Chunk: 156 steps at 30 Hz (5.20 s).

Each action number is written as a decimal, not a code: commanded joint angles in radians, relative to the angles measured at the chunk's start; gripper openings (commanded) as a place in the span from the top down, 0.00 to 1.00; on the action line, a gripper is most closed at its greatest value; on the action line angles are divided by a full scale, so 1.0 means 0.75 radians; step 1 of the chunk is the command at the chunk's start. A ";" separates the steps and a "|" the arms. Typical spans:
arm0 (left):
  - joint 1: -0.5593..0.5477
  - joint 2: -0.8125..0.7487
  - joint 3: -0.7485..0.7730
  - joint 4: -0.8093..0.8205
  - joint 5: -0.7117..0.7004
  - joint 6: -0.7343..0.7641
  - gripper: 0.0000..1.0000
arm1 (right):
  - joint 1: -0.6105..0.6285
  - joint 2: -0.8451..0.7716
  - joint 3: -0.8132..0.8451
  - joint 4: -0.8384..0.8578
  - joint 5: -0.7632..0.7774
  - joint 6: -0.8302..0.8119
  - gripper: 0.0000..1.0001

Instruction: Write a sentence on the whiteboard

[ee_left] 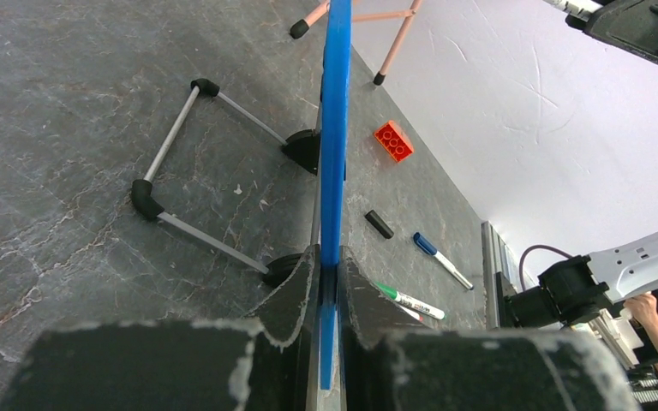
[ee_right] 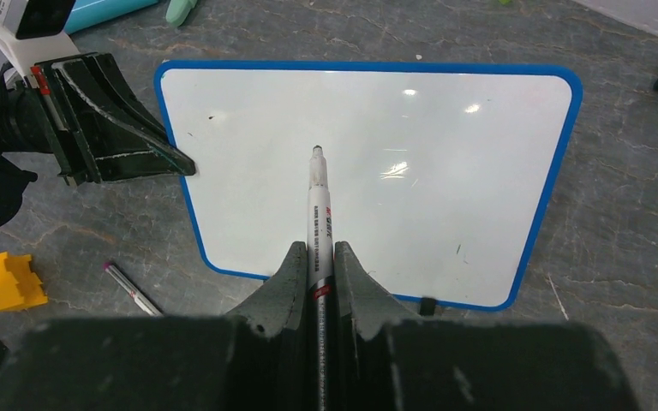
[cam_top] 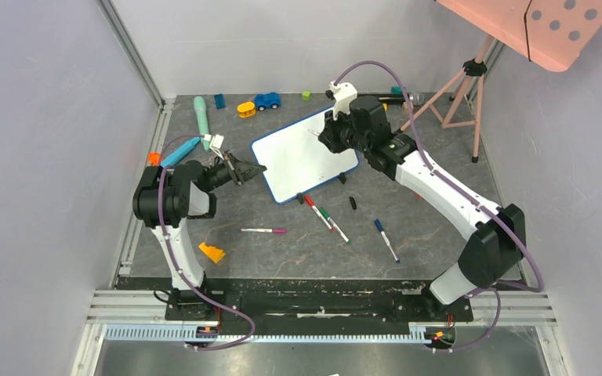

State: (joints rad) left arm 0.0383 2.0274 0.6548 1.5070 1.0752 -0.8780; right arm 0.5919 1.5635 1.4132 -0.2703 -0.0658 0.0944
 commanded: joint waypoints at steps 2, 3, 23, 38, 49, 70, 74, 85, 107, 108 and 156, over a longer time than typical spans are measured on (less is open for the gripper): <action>-0.022 0.001 -0.024 0.067 0.142 -0.001 0.98 | 0.002 -0.073 -0.034 0.051 0.020 -0.018 1.00; -0.026 0.001 -0.025 0.068 0.142 0.001 0.98 | 0.002 -0.077 -0.038 0.052 0.017 -0.016 1.00; -0.019 0.053 0.038 0.067 0.162 -0.066 0.98 | 0.037 0.006 0.036 0.085 -0.041 0.035 1.00; -0.020 0.025 0.054 0.067 0.195 -0.092 0.98 | 0.223 0.215 0.235 0.120 0.017 -0.065 1.00; -0.035 0.081 0.165 0.067 0.270 -0.199 0.98 | 0.221 0.206 0.257 0.078 0.078 -0.049 1.00; -0.146 0.165 0.278 0.067 0.368 -0.283 0.98 | 0.116 0.002 0.020 0.066 0.046 -0.048 1.00; -0.146 0.156 0.251 0.067 0.353 -0.268 0.98 | 0.152 0.055 0.070 0.060 0.052 -0.054 1.00; -0.147 0.141 0.236 0.067 0.360 -0.254 0.98 | 0.198 0.164 0.139 0.058 0.059 -0.067 1.00; -0.147 0.103 0.205 0.067 0.366 -0.222 0.98 | 0.209 0.272 0.201 0.047 0.060 -0.048 1.00; -0.149 0.102 0.207 0.067 0.366 -0.224 0.98 | 0.209 0.275 0.204 0.047 0.061 -0.047 1.00; -0.151 0.082 0.188 0.067 0.371 -0.199 0.98 | 0.209 0.364 0.255 -0.029 0.134 -0.050 1.00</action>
State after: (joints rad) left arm -0.0677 2.1178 0.8162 1.5108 1.2835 -1.0245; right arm 0.7464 1.8172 1.5688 -0.2821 0.0162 0.0589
